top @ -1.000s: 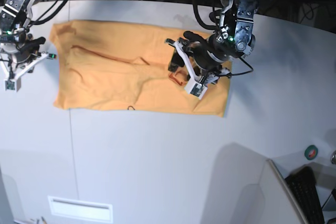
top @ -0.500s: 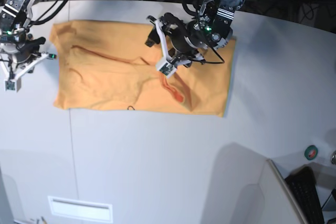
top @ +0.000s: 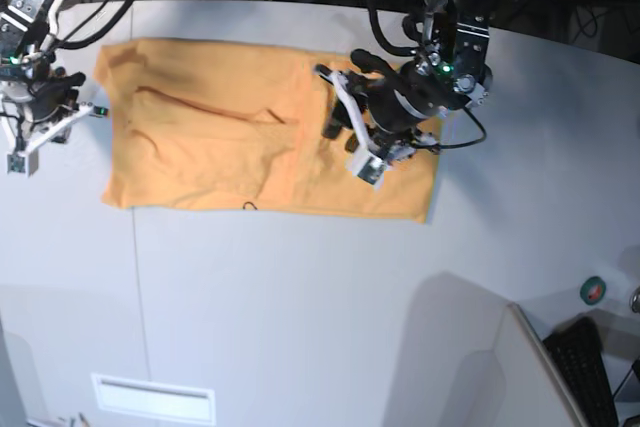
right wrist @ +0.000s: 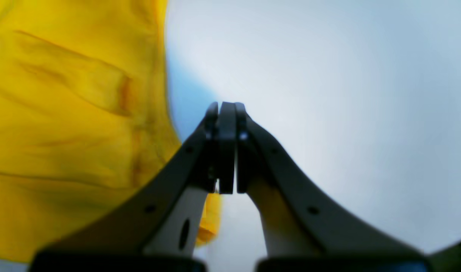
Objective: Layout the t-shirt on the table in an organized manner, then fold the t-shirt properly
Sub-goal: 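Fold the strip end with the left gripper toward the right gripper, then grasp both ends of the shortened strip with both grippers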
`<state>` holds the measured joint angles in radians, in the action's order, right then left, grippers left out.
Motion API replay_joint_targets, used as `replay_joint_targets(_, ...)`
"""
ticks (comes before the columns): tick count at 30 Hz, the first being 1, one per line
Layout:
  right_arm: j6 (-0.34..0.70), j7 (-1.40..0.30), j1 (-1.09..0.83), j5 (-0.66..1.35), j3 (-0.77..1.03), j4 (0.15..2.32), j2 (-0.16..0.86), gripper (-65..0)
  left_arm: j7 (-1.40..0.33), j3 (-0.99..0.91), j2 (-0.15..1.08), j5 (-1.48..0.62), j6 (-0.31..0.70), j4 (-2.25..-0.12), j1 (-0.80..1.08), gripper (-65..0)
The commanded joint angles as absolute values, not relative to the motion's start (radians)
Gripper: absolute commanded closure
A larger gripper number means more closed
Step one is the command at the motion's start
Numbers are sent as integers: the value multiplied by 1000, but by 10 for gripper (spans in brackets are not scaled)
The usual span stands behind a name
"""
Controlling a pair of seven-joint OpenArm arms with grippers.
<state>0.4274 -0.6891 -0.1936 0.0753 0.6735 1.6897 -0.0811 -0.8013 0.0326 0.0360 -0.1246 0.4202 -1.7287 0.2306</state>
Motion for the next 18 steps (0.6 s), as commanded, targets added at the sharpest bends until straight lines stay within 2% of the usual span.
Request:
replay_joint_targets(1, 424, -696, -186, 119, 690, 1712, -67, 0, -797, -28, 44, -120, 414, -1742, 236, -72)
replay_joint_targets(2, 424, -736, -183, 174, 694, 1709, -59, 0, -799, -84, 44, -120, 414, -1741, 237, 0)
replay_joint_targets(4, 424, -825, -171, 275, 700, 1704, -33, 0, -800, -191, 50, -120, 415, -1732, 249, 0)
replay_joint_targets(5, 424, -857, -165, 315, 700, 1701, -21, -23, -797, -228, 62, -120, 415, -1732, 251, 0)
replay_joint_targets(9, 424, -912, -160, 496, 700, 1667, -4, -318, -797, -364, 99, -120, 417, -1725, 257, 0)
replay_joint_targets(11, 424, -926, -160, 579, 693, 1635, 16, -425, -792, -435, 102, -120, 418, -1705, 268, 0)
replay_joint_targets(12, 424, -934, -160, 615, 691, 1604, 24, -455, -791, -466, 104, -120, 420, -1689, 263, 0)
replay_joint_targets(18, 426, -937, -94, 680, 688, 1346, 114, -459, -648, -518, 125, -120, 420, -1555, 259, 0)
